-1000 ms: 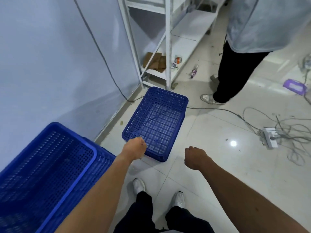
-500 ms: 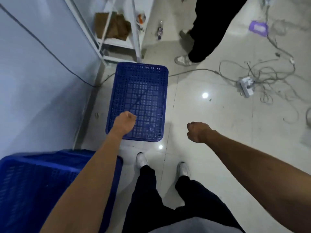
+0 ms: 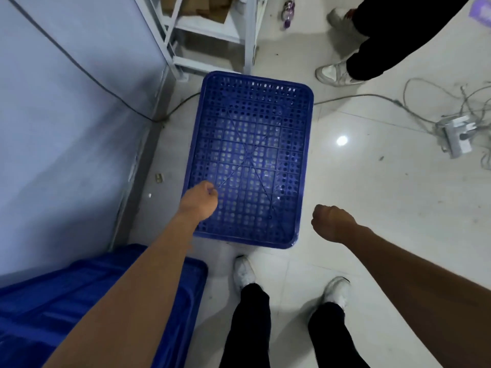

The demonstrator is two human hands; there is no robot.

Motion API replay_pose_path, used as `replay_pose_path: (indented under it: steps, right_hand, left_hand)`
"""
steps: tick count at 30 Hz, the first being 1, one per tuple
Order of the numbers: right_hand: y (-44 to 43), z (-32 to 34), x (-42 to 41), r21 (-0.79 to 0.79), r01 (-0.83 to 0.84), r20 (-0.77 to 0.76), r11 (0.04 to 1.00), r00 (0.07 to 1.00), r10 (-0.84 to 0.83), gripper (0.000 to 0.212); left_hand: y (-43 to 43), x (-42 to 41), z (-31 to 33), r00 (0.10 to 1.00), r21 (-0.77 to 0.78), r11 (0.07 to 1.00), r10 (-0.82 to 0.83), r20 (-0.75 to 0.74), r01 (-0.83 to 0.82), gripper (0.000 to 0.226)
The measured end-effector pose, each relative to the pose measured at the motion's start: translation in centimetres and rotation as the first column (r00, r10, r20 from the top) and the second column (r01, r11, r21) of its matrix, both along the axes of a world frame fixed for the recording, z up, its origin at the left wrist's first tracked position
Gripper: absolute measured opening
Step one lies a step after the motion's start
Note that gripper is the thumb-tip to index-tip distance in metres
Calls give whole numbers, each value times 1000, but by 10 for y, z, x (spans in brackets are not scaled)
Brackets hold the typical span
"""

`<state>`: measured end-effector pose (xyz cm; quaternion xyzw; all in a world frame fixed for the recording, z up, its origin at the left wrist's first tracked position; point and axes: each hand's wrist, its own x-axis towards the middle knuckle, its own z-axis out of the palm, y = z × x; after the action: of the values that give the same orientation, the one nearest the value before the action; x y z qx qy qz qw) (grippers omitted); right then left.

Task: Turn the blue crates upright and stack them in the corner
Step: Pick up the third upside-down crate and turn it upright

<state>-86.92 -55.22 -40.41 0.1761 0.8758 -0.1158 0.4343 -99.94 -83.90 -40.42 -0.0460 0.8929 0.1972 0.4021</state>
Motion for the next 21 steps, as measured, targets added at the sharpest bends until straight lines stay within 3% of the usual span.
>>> replay_pose_path:
  steps: [3, 6, 12, 16, 21]
  right_hand:
    - [3, -53, -3, 35, 16, -42, 999, 999, -15, 37]
    - [9, -101, -9, 2, 178, -16, 984, 984, -178, 45]
    - [8, -165, -20, -27, 382, -180, 924, 907, -380, 52]
    - [1, -177, -28, -23, 465, -255, 885, 853, -455, 54]
    - [-6, -184, -32, -83, 632, -288, 770, 725, -626, 60]
  left_hand:
    - [-9, -11, -50, 996, -28, 996, 79, -34, -80, 37]
    - [-14, -24, -100, 975, -33, 981, 186, -123, -191, 42]
    - [-24, -25, -159, 976, -109, 984, 115, -186, -137, 69]
    - [-29, -20, -172, 937, -82, 988, 95, -337, -130, 71]
    - [-35, -21, -184, 933, -129, 987, 46, -356, -97, 68]
